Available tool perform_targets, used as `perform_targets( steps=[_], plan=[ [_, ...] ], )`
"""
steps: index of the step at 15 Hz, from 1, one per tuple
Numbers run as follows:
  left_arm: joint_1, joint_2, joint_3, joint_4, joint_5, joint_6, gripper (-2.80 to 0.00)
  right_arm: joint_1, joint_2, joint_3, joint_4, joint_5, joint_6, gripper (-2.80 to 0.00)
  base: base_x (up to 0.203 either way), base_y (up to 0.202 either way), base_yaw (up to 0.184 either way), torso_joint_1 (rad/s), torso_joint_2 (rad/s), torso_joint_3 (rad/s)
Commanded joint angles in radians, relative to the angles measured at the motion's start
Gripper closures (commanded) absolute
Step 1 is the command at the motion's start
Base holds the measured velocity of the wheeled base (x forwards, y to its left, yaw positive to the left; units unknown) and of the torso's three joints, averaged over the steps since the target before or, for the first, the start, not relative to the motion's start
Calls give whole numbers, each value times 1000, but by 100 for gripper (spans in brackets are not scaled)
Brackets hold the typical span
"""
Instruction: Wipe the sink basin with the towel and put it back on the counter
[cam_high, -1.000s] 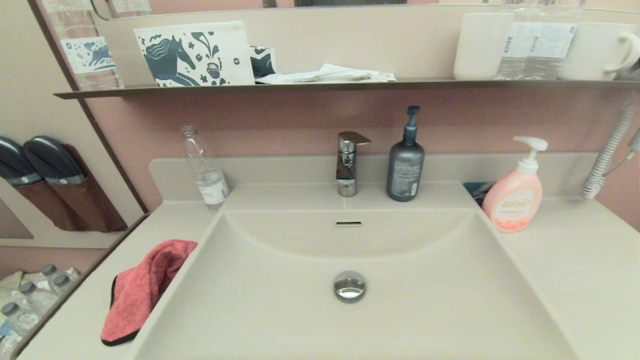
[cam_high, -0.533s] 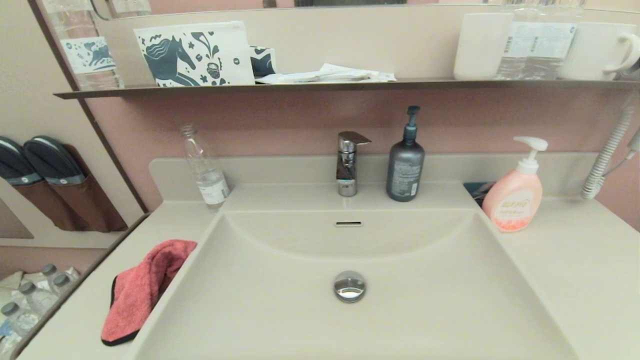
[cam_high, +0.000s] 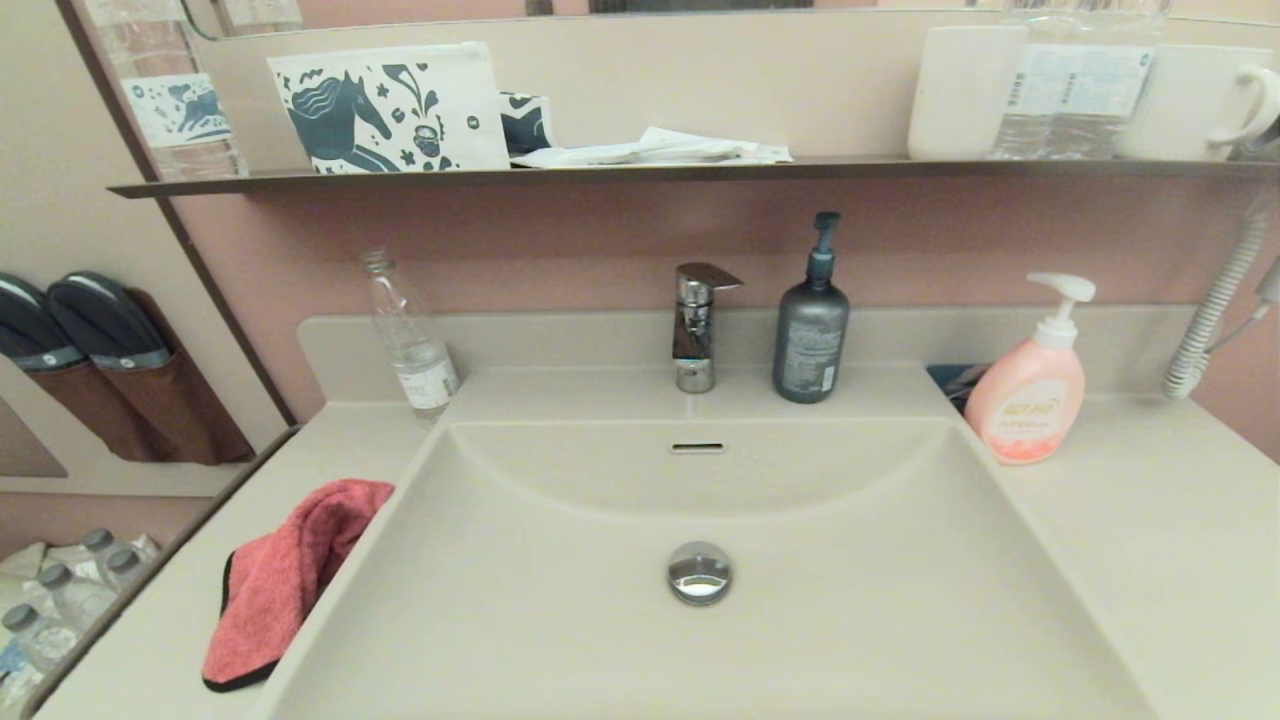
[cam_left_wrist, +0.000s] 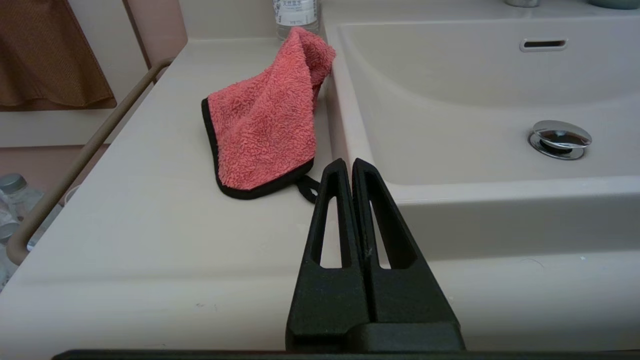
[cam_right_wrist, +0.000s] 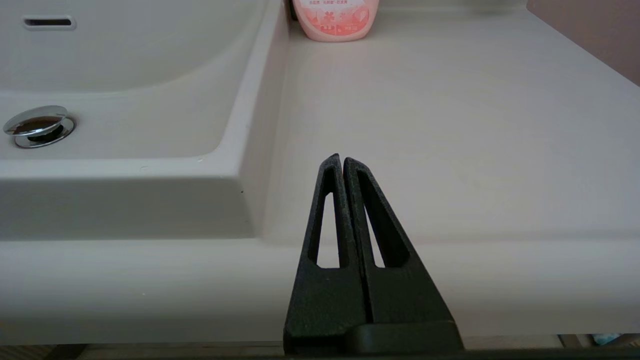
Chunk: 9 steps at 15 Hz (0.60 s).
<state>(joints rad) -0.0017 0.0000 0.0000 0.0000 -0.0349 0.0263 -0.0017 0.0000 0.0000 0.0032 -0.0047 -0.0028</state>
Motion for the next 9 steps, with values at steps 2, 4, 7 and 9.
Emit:
perform_targets(
  steps=[2,4,7,9],
  plan=[
    [0,2,0,0,0,0,0,0,2,0,0,0,0,0,0,0,0,0,0,0],
    [0,2,0,0,0,0,0,0,2,0,0,0,0,0,0,0,0,0,0,0],
    [0,2,0,0,0,0,0,0,2,0,0,-1,7,0,0,0,0,0,0,0],
    [0,2,0,-1,0,0,0,0,2,0,0,-1,10,0,0,0,0,0,0,0]
  ],
)
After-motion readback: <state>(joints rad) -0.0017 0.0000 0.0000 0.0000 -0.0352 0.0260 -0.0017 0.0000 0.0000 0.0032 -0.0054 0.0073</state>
